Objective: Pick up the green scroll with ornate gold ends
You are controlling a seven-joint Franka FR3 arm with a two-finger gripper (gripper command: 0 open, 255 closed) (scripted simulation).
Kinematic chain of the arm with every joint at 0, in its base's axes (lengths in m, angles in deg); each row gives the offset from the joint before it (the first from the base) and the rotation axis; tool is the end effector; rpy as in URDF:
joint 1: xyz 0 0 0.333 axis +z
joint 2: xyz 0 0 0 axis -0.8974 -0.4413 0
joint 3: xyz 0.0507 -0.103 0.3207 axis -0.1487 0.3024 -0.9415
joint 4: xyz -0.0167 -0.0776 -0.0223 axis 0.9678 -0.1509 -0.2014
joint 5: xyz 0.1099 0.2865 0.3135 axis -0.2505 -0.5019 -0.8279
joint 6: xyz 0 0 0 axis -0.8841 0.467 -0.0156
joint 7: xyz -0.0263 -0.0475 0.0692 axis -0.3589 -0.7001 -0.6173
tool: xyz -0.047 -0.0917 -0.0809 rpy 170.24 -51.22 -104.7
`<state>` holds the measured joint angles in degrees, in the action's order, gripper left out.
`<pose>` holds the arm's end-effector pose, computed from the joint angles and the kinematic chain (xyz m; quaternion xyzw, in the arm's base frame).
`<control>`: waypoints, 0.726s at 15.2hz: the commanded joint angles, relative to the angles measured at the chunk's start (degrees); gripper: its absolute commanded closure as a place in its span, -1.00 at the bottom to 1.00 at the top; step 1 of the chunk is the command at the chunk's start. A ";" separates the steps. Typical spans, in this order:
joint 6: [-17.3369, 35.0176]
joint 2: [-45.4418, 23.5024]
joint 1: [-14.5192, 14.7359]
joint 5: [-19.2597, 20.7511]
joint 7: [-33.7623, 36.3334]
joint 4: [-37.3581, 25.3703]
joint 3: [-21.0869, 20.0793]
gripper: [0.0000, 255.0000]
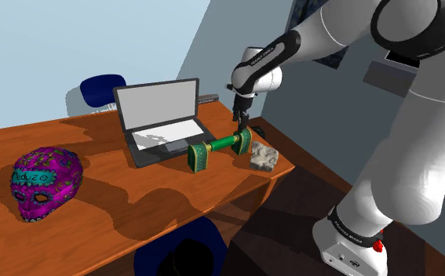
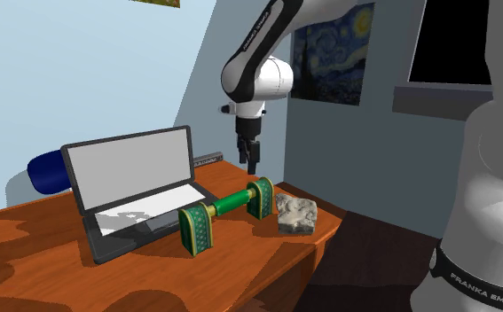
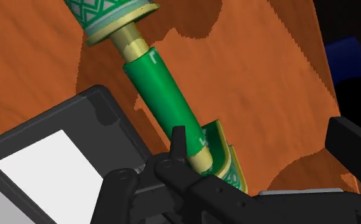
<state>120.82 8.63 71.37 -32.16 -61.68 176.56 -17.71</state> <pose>0.5661 -0.1126 0.2526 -0.8973 -0.4408 -0.0162 0.0174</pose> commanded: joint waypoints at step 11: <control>6.79 -25.09 -4.77 -3.46 -19.06 -18.00 -7.22 -1.00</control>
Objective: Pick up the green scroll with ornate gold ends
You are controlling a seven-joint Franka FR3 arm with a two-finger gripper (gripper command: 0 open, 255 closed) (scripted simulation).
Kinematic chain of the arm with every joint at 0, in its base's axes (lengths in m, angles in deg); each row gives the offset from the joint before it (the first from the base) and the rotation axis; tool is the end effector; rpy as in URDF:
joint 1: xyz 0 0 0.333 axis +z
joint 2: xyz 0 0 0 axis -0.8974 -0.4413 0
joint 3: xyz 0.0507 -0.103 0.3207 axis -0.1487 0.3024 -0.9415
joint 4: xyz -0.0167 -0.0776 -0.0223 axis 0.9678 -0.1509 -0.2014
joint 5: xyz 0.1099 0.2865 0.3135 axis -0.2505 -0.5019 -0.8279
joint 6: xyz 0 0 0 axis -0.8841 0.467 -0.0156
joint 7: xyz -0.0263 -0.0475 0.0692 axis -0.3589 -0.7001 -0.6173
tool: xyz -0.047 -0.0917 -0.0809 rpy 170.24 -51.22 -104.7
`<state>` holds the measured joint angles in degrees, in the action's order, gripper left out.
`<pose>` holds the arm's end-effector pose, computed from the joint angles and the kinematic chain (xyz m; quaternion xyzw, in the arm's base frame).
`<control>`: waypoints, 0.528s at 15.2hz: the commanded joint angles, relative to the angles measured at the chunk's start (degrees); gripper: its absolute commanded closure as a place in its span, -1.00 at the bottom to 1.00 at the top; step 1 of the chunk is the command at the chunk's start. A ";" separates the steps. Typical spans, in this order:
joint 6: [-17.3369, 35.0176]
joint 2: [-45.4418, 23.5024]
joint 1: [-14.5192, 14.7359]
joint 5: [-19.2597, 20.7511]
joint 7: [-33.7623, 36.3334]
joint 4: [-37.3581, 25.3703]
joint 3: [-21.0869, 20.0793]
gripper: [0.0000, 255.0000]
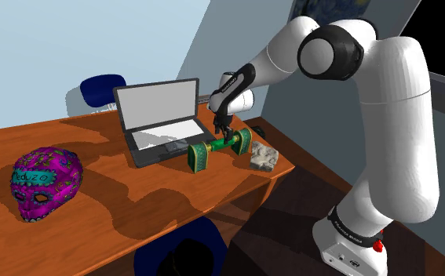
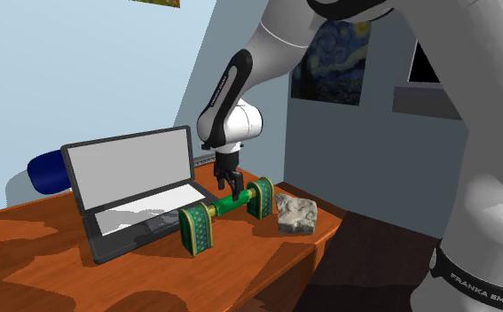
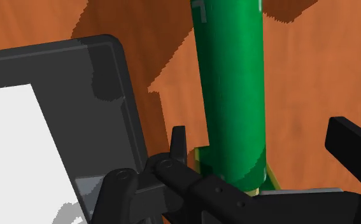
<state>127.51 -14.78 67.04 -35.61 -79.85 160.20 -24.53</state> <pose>0.6484 -0.1018 0.1299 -0.8131 -0.5821 -0.0044 0.0019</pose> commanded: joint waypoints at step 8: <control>3.15 -5.99 -1.29 -1.07 -1.62 -2.92 -1.53 -1.00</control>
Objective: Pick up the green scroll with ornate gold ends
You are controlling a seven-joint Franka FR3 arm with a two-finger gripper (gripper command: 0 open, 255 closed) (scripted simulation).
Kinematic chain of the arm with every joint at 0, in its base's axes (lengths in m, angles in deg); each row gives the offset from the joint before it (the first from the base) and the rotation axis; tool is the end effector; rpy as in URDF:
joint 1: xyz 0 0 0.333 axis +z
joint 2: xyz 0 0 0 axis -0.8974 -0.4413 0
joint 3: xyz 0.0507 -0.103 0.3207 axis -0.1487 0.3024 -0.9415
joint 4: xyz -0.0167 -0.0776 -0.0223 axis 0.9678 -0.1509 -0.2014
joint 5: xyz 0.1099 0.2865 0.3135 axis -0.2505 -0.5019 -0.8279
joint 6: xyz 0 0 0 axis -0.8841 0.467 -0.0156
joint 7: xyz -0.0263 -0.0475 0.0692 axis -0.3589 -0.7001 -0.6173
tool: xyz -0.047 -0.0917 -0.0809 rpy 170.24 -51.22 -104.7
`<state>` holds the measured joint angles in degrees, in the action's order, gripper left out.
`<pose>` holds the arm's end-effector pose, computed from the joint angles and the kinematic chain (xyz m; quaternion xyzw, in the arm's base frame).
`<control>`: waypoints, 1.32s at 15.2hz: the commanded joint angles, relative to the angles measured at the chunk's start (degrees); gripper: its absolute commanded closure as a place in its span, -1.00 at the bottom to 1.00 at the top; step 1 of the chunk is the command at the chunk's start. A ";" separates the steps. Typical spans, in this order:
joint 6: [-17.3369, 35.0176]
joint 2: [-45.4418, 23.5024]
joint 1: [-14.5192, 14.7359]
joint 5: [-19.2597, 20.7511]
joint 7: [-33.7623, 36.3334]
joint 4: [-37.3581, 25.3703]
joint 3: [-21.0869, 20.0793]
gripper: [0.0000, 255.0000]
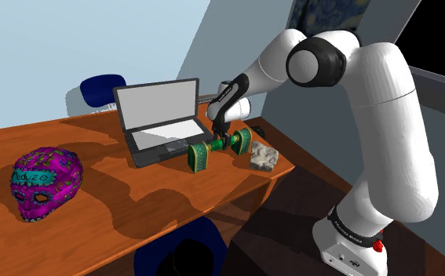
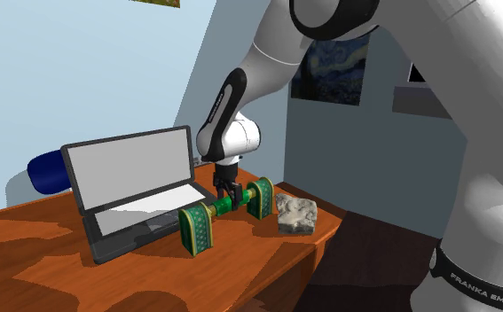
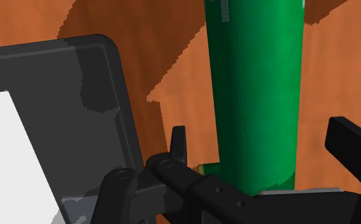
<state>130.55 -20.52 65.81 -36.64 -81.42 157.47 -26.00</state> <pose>0.6538 -0.1025 0.0862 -0.8082 -0.5888 -0.0039 0.0015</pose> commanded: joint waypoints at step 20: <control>-4.13 5.59 1.08 1.46 0.98 1.43 1.47 1.00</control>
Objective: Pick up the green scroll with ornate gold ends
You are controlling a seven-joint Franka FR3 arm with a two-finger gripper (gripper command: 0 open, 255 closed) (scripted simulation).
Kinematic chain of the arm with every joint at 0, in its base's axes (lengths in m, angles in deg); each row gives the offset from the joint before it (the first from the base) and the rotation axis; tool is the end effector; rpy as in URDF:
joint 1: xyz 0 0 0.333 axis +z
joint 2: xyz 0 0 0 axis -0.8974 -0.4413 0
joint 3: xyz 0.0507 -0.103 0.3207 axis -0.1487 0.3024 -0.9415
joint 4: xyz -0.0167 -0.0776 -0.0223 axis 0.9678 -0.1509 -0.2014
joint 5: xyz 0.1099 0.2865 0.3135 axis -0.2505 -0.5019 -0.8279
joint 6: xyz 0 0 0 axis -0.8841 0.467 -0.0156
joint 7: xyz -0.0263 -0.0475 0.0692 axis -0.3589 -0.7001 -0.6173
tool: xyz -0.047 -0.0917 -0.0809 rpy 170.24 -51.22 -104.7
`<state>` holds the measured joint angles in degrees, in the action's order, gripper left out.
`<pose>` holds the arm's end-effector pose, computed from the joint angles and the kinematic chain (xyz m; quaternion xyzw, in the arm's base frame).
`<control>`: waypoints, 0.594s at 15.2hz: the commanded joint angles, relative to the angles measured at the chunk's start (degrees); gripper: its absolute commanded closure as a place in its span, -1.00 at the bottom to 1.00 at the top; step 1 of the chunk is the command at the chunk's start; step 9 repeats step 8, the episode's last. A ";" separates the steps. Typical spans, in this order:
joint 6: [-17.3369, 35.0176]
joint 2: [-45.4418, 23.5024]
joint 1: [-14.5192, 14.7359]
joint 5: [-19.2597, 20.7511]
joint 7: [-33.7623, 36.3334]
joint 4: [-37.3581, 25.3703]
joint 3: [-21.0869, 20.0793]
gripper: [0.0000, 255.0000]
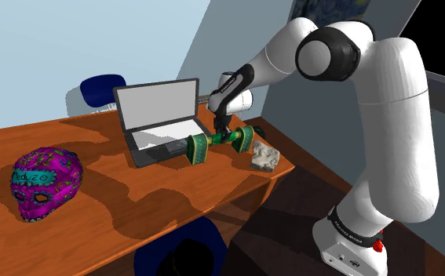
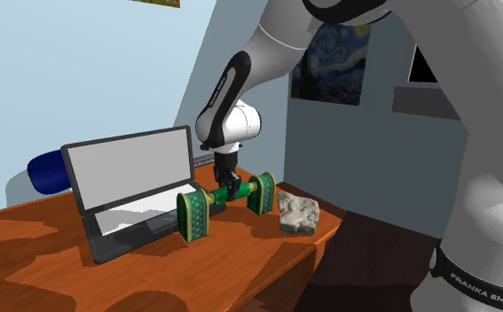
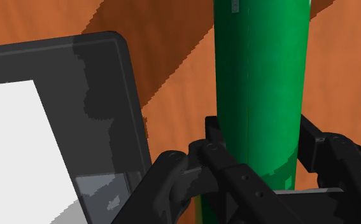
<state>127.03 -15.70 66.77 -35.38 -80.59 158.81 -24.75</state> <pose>0.6546 -0.1024 0.1281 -0.8079 -0.5892 -0.0037 0.0017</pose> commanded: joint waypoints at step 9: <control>-3.78 4.51 0.84 1.37 0.94 0.62 1.19 1.00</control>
